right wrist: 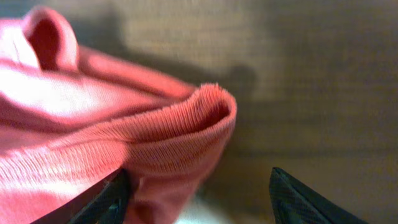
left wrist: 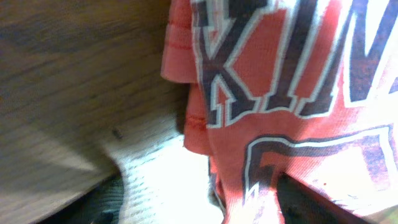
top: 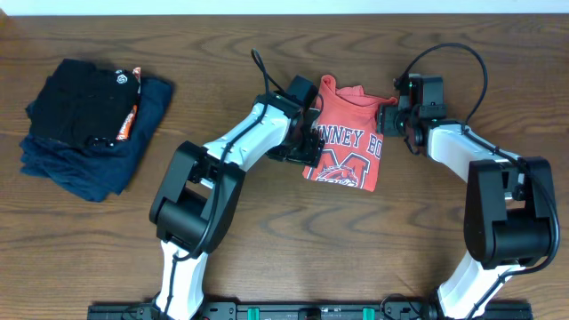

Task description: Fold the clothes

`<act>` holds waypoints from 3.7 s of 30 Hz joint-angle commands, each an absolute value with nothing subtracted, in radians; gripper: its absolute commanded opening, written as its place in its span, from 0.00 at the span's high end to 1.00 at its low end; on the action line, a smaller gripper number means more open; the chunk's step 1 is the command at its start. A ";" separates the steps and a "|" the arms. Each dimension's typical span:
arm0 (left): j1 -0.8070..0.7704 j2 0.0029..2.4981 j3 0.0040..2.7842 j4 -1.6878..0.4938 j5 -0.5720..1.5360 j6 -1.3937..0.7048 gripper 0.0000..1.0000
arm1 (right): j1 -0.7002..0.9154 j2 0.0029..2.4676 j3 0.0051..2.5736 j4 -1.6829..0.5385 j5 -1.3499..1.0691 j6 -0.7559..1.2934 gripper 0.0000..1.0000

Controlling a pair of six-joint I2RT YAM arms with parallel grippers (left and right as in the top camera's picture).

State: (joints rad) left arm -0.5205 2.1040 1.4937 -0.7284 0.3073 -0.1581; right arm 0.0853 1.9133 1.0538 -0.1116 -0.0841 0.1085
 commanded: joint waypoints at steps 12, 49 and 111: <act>-0.308 2.040 1.489 -0.316 0.622 -0.125 0.02 | 0.049 1.613 1.068 -0.504 -0.079 0.021 0.01; -0.336 2.276 1.524 0.149 0.888 -0.398 0.94 | 0.050 1.588 1.068 -0.699 -0.078 0.055 0.01; 0.413 1.734 1.509 -0.341 0.419 -0.079 0.02 | 0.050 1.588 1.068 -0.622 -0.060 0.083 0.01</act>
